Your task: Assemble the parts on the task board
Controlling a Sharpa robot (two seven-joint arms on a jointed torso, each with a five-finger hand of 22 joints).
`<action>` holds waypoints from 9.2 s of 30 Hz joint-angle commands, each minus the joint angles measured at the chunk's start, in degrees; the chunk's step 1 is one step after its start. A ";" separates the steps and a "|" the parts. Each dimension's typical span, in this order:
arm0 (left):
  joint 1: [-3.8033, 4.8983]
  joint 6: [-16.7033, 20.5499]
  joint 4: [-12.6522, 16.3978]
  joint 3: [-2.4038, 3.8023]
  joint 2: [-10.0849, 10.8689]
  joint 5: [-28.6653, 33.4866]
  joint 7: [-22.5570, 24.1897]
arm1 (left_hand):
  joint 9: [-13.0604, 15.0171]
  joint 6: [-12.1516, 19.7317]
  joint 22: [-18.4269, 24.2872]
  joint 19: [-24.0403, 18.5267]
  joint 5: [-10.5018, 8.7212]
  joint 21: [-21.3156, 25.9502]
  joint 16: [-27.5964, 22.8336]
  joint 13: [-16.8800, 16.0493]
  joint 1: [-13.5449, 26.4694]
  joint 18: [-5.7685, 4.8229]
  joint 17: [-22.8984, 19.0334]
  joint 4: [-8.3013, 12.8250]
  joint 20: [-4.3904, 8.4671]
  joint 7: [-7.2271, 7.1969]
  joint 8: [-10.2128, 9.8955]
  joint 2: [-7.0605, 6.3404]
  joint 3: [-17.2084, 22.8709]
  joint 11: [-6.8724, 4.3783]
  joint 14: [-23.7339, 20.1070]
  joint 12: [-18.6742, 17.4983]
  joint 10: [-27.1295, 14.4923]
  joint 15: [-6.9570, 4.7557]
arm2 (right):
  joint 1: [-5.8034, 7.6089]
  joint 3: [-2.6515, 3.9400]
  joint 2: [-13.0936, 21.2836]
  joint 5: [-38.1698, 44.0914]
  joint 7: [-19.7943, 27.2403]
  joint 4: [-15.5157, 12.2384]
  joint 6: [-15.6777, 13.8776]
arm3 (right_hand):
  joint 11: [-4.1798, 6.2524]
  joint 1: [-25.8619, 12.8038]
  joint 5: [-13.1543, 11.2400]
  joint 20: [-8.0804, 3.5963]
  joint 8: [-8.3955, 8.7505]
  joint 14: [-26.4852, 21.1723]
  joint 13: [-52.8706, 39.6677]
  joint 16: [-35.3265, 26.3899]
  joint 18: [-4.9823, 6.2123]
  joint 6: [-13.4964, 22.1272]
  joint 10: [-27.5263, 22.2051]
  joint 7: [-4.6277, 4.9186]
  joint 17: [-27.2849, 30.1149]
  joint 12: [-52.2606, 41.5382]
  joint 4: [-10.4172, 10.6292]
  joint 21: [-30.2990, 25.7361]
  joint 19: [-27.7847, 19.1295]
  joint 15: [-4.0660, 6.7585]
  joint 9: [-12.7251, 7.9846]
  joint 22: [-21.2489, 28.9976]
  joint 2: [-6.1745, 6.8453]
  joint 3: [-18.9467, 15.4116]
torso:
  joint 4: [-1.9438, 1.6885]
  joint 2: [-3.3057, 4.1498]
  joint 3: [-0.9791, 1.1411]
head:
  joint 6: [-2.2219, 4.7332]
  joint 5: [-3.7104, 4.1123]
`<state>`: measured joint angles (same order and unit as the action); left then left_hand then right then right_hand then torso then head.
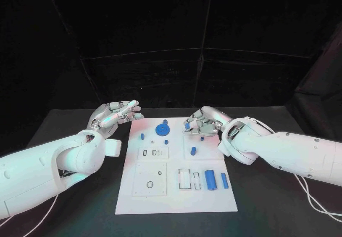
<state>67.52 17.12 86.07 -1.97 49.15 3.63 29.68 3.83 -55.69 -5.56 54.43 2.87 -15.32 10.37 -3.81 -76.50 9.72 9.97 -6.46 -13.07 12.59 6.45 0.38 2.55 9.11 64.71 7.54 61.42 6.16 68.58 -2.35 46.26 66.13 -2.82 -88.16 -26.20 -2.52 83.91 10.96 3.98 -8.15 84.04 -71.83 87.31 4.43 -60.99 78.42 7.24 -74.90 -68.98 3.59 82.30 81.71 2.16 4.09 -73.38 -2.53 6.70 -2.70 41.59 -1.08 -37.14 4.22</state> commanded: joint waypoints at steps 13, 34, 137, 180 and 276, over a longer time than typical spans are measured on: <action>0.17 -0.12 -1.18 0.07 -0.88 -0.27 0.02 | 0.08 -1.63 0.29 0.65 -0.02 0.49 -0.86 -0.09 0.03 0.86 0.27 0.74 0.24 -0.78 -0.11 1.05 0.01 -0.46 0.55 -0.06 1.83 0.11 | -1.44 -0.14 -12.35 9.42 -10.49 3.70 2.82 | 1.26 -0.54 -0.08 -0.30 -0.47 4.64 0.42 0.10 -0.97 -2.03 0.57 -1.19 -8.83 0.44 0.24 0.13 -0.07 0.48 0.38 0.20 -0.23 0.88 | -1.02 -1.07 -0.57 | -1.59 -2.09; 0.19 -0.30 -1.64 0.07 -1.45 -0.27 -0.22 | 0.06 -1.92 0.36 0.83 -0.03 0.53 -0.99 -0.08 0.12 0.87 0.37 0.79 0.32 -0.87 -0.15 1.20 -0.05 -0.57 0.80 -0.14 2.24 0.01 | -4.28 -1.17 -16.61 15.56 -13.99 6.35 6.60 | 1.28 -1.32 0.18 -0.37 -0.43 4.60 0.49 -0.01 -0.97 -2.11 0.55 -1.20 -8.64 0.59 0.30 0.08 -0.08 0.52 0.37 0.24 0.41 1.02 | -0.70 -0.98 -0.40 | -2.43 -3.04; 3.01 -11.28 -5.69 0.10 -3.07 -37.97 -43.21 | 10.00 -3.40 -51.72 27.33 0.10 -55.02 79.03 -48.00 7.73 -4.14 79.06 -4.23 10.83 -7.83 12.49 2.55 -5.21 -9.22 25.06 51.59 13.90 -9.84 | 4.45 0.78 2.90 -10.99 11.96 -3.82 -3.20 | -1.36 -3.98 1.43 1.73 3.23 4.16 4.23 -1.23 -0.58 7.74 -3.07 1.76 -6.89 4.46 5.78 -1.29 -1.04 -1.72 0.07 2.18 3.65 -9.36 | -0.51 -3.10 0.23 | -3.57 -4.34; 9.66 -31.66 -16.71 -5.49 -22.38 -59.31 -65.04 | 21.57 2.75 -61.41 30.06 -0.13 -61.28 79.63 -55.93 12.09 -5.55 80.03 -9.47 11.96 -9.44 26.74 5.21 -15.68 -10.21 25.29 59.49 13.65 -11.04 | 6.16 0.93 3.27 -12.14 7.10 2.11 1.20 | -1.15 -3.22 5.11 1.50 3.21 3.96 5.08 -1.84 -0.42 7.27 -3.47 1.58 -5.94 5.31 5.78 -1.87 -1.44 -1.50 -0.05 3.09 3.30 -11.04 | -0.27 -3.73 0.42 | -4.65 -5.20; 8.98 -30.41 -18.97 -5.60 -24.75 -60.15 -60.72 | 26.57 6.83 -62.23 29.72 0.83 -61.05 79.63 -53.88 6.45 -5.50 80.03 7.95 11.56 -9.22 28.43 0.32 25.94 -10.10 25.29 57.13 13.08 -10.91 | 6.15 0.92 1.29 -11.95 5.71 3.23 2.92 | -1.04 -2.22 8.63 1.37 3.24 3.84 5.82 -2.30 -0.29 7.01 -3.74 1.51 -5.25 6.05 5.69 -2.32 -1.71 -1.38 -0.10 3.82 2.79 -11.86 | -0.34 -3.77 0.48 | -6.82 -5.01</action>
<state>76.43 -14.16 67.02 -7.59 24.38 -56.54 -32.01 30.41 -49.04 -67.74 83.99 3.82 -76.56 89.82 -57.75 -70.56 4.40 74.91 -1.66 -1.34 3.27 34.68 0.58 25.09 -1.22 84.15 64.95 74.19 -4.90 74.60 -1.49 47.62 54.04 2.85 -84.90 -23.69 -3.89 80.97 19.42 5.42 -4.61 84.05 -66.10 85.31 4.43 -53.59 74.81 8.59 -74.94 -63.13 9.16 80.24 80.27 0.52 4.07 -69.61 0.28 -4.79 -3.09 37.79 -0.62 -43.93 -0.79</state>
